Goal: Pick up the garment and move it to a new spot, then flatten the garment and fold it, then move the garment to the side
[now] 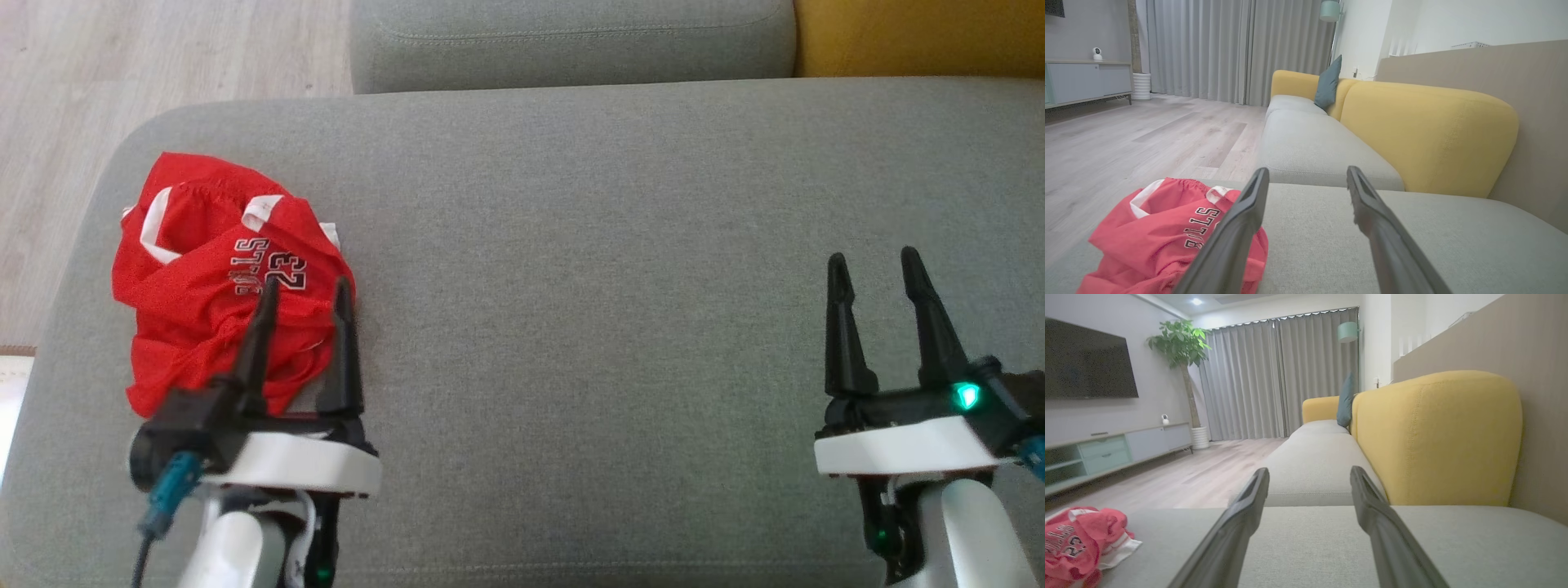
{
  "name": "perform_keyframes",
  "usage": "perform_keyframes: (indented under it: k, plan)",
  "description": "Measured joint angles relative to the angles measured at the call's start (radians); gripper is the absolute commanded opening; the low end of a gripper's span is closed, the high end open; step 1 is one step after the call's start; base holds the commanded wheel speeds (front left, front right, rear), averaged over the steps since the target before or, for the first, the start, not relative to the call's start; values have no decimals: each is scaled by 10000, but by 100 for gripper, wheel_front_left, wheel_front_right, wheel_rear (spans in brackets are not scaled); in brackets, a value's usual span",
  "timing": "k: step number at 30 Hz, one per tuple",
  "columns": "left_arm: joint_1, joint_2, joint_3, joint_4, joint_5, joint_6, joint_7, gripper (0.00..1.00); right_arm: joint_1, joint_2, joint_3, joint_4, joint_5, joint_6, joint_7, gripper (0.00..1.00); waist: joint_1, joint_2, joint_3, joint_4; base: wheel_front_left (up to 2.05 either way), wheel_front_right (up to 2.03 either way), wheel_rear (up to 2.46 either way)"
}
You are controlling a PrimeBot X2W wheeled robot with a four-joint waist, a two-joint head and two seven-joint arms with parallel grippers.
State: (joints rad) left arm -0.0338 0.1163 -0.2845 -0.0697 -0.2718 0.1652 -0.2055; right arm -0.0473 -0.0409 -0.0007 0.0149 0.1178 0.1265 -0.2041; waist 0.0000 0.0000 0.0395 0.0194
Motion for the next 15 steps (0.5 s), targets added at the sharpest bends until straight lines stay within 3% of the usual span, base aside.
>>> perform_keyframes:
  k: [5, 11, 15]
  plan:
    - [54, -301, 614, -81, 0, -334, -174, 100, 4, -2, 29, 355, 1160, 0, -159, 100, 0, 0, -3, 0, 0, 0, 0]
    - [136, -522, 1018, 61, 740, -825, -351, 100, 19, -4, 4, 1187, 2282, 0, -276, 100, 0, 0, -71, -21, 0, 0, 0]
    - [293, -589, 1026, 387, 1306, -965, -441, 100, 155, -4, 115, 1718, 2460, 0, -439, 100, 0, 0, -148, -58, 0, 0, 0]
